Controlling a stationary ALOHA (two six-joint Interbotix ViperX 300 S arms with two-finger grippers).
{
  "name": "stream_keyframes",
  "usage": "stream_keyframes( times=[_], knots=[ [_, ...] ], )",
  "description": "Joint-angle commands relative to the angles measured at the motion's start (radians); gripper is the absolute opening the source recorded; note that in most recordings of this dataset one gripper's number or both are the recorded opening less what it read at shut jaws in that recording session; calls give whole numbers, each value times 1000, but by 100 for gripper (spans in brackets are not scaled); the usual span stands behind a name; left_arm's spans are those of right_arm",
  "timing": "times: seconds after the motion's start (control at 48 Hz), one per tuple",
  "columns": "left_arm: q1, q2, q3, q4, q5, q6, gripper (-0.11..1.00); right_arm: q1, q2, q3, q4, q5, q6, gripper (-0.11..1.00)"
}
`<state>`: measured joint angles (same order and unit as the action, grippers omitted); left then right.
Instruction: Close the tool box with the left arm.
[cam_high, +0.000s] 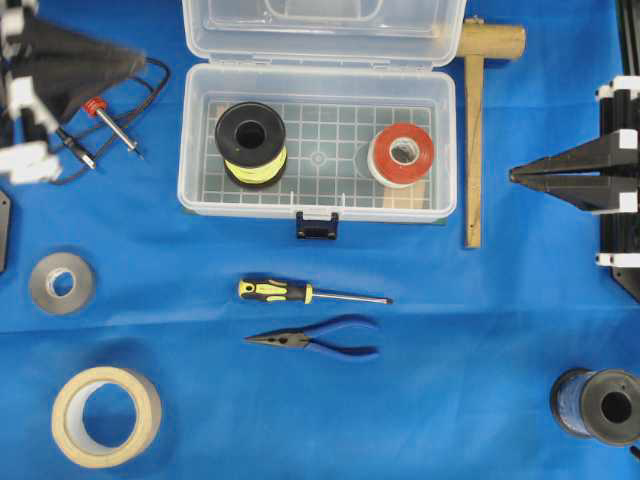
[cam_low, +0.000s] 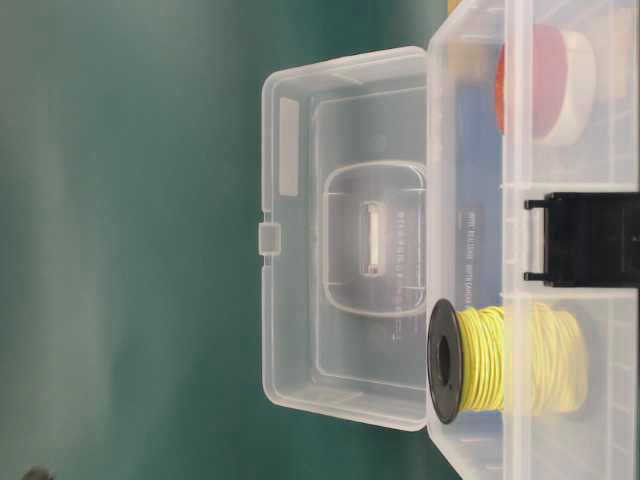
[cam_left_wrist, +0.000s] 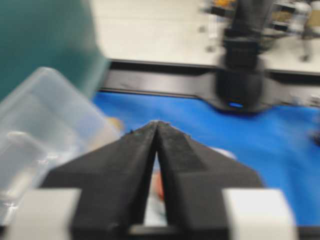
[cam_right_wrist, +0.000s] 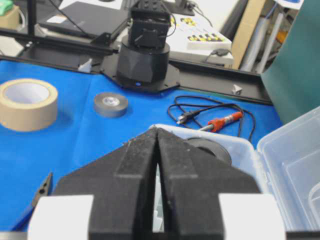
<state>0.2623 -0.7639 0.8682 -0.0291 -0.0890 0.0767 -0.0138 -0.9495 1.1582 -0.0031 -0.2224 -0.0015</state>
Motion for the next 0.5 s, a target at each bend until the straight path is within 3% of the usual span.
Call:
stream_keyframes(
  times=[0.0, 0.188, 0.25, 0.313, 0.479],
  knots=[
    [60, 49, -61, -2, -3, 3, 21, -2, 9, -26, 2, 0, -2, 0],
    [187, 189, -141, -2, 3, 11, 75, -2, 15, -25, 0, 5, 0, 0],
    [221, 239, -172, -2, 17, 29, 87, -2, 18, -25, 0, 8, 0, 0],
    [249, 290, -210, -2, 41, 54, 92, -2, 20, -25, 2, 11, 0, 0],
    [308, 436, -345, -2, 149, 121, 91, -2, 25, -21, 0, 14, 0, 0]
  ],
)
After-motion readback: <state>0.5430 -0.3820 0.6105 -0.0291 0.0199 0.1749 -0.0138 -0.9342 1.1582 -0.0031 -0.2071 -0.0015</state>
